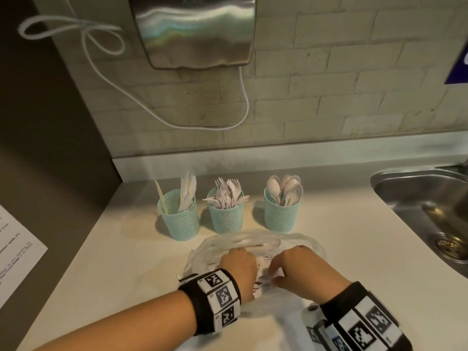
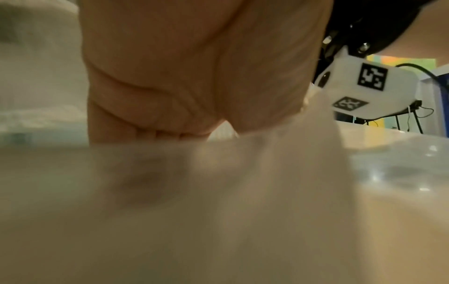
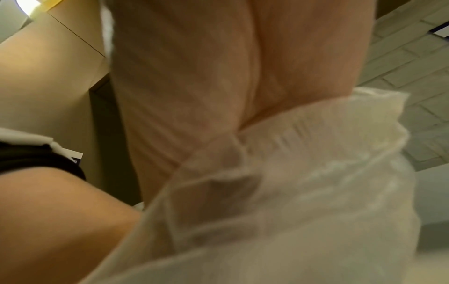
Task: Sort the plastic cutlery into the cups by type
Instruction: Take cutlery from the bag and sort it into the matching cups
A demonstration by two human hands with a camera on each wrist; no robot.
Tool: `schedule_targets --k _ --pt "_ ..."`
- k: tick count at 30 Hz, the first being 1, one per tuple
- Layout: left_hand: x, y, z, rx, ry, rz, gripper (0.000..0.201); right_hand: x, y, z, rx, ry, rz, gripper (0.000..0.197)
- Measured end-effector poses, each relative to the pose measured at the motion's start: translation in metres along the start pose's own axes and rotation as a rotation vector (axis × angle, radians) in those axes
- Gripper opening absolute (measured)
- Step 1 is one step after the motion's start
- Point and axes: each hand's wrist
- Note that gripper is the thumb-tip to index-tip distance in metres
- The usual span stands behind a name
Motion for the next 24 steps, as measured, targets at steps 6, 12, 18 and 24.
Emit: schedule_targets --k 6,12,18,24 --pt "0.002 0.001 0.001 -0.083 0.005 -0.014 0.046 0.009 -0.005 0.0 0.026 -0.036 -0.024 0.018" --pt "0.006 0.008 0.006 -0.145 0.01 0.009 0.041 0.009 -0.005 0.003 0.031 -0.025 -0.015 0.016" --pt "0.0 0.004 0.006 -0.203 0.051 -0.023 0.034 0.012 -0.009 0.002 0.021 -0.012 -0.002 0.019" --pt "-0.008 0.004 -0.011 -0.102 0.135 -0.013 0.041 0.013 -0.013 0.003 0.018 0.0 0.02 0.023"
Point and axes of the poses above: each hand's wrist, its own x-axis away from the middle knuckle, its own y-axis out of the palm, z = x × y, and after that the axes turned 5 degrees about -z, right-handed
